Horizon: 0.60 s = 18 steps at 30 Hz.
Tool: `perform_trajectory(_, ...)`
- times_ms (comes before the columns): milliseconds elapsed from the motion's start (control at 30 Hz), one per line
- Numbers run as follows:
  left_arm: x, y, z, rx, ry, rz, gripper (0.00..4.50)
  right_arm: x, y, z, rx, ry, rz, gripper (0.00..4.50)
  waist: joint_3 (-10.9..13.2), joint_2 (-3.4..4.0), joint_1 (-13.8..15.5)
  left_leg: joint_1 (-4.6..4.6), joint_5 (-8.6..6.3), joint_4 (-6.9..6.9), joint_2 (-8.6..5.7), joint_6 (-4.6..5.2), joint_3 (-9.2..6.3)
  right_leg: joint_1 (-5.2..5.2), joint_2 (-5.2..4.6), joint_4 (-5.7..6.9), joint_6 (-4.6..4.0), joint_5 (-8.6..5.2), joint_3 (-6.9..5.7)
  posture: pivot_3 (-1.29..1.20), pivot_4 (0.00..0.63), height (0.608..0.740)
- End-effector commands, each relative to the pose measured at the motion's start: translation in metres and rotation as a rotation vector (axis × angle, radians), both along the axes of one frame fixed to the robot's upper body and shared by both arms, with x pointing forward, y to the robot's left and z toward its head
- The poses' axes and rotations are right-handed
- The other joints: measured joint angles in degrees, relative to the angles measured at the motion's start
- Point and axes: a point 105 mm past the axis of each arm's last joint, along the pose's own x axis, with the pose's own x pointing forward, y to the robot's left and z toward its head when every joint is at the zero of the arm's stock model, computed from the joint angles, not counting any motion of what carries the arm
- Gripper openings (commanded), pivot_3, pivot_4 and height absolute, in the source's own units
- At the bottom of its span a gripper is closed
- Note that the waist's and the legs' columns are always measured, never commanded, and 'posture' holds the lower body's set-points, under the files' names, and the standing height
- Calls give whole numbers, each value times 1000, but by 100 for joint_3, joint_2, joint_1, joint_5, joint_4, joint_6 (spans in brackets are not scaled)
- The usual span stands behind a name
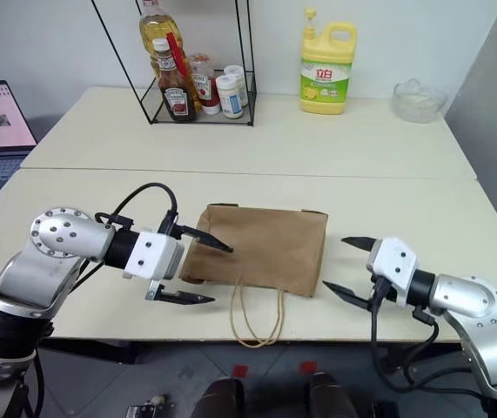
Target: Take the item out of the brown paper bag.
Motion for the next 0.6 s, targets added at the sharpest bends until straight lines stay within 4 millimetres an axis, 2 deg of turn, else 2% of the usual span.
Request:
perform_trajectory(33,-1,-12,-11,-31,-83,-78,4500,-11,7,1,-37,-59,84,4473,0,0,7,0,0,1,0,0,0,1,0,0,0,0,0,0,150,740)
perform_trajectory(200,-2,-28,-32,-82,-116,-128,4500,-13,11,-4,-32,-61,85,4473,0,0,46,0,0,8,0,1,-1,3,0,1,0,0,0,0,150,740)
perform_trajectory(300,-5,-35,-33,-117,-103,-130,4500,-10,10,-3,-20,-59,60,4473,0,-1,55,0,0,8,1,1,-2,3,1,3,0,0,1,0,150,740)
perform_trajectory(467,-4,-38,-32,-172,-50,-76,4500,-12,7,-6,-24,-45,47,4473,0,0,67,0,0,11,0,1,-2,5,1,3,0,0,0,0,150,740)
perform_trajectory(600,-3,-29,-30,-145,-69,-79,4500,-16,3,-11,-46,-34,49,4473,0,0,73,0,-1,13,0,1,-3,7,1,3,0,1,-1,0,150,740)
